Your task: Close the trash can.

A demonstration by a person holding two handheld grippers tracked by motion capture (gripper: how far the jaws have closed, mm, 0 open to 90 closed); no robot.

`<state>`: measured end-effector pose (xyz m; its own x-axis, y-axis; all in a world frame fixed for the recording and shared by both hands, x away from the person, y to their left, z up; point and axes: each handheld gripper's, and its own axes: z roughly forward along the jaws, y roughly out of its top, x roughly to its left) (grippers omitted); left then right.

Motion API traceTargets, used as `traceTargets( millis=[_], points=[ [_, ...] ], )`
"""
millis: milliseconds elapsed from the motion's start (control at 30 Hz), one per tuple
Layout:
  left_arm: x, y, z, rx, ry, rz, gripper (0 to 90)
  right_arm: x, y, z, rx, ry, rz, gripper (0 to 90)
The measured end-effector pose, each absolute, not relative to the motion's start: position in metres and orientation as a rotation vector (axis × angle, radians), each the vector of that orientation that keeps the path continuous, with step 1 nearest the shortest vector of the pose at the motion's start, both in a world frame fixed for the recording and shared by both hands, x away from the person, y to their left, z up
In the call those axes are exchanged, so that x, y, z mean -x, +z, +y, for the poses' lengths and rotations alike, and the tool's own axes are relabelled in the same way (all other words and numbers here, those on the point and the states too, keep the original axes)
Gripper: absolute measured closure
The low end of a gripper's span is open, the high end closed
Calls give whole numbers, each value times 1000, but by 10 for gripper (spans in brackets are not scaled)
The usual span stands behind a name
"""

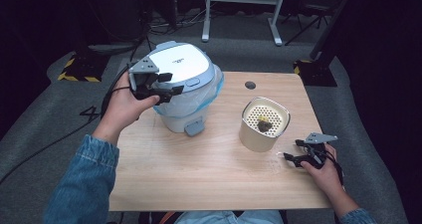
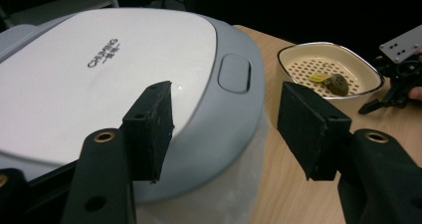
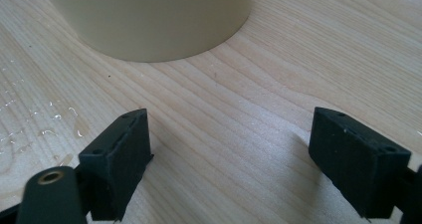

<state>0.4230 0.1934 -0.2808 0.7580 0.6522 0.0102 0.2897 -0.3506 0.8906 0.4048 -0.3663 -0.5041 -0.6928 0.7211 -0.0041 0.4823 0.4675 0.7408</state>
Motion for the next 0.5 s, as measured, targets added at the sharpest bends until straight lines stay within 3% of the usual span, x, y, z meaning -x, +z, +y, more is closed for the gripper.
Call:
traceTargets(
  millis=[500],
  points=[
    [-370, -313, 216, -1984, 459, 683, 372, -405, -504, -366, -1019, 1064, 2405, 168]
  ],
)
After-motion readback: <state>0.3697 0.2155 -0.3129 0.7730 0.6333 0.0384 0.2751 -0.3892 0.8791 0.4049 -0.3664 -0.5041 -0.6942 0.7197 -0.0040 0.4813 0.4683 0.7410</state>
